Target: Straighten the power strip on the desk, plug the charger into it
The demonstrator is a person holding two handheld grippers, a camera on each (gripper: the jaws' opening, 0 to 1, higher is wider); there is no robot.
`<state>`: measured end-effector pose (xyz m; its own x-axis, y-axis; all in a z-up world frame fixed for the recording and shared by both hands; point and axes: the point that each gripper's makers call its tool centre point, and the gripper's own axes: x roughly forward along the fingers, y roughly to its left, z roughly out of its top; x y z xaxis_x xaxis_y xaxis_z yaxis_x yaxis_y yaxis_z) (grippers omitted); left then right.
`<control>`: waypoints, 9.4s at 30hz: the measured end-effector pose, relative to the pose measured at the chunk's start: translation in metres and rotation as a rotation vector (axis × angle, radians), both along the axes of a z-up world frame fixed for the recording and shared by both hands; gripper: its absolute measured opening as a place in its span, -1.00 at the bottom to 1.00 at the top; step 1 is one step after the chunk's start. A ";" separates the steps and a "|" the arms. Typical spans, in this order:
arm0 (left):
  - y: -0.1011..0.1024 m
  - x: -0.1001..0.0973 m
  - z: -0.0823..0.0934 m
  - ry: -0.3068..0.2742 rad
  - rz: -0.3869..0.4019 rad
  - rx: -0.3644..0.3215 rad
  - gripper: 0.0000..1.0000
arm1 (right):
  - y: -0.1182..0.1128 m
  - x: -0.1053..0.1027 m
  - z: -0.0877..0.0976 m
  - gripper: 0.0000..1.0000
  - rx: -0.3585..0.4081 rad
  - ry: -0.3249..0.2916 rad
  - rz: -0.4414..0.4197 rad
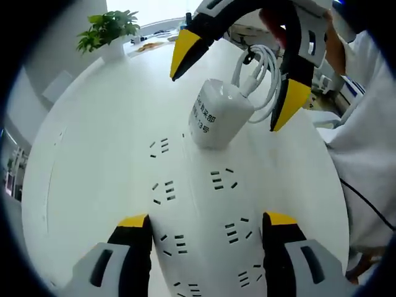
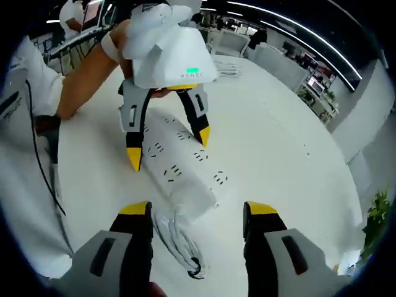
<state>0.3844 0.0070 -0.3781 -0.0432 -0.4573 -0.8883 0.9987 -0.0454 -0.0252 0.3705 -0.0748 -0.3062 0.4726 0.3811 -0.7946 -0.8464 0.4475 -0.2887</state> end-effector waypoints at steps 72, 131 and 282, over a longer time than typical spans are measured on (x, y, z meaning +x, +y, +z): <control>0.006 -0.004 -0.001 -0.008 -0.025 0.030 0.47 | 0.020 0.013 -0.032 -0.45 -0.459 -0.025 0.431; 0.003 -0.009 0.001 -0.009 -0.073 0.012 0.44 | 0.027 -0.007 -0.008 -0.09 -0.176 0.052 0.203; 0.123 -0.141 0.115 -0.165 0.917 -0.382 0.92 | -0.078 -0.099 0.059 0.95 0.547 -0.200 -0.344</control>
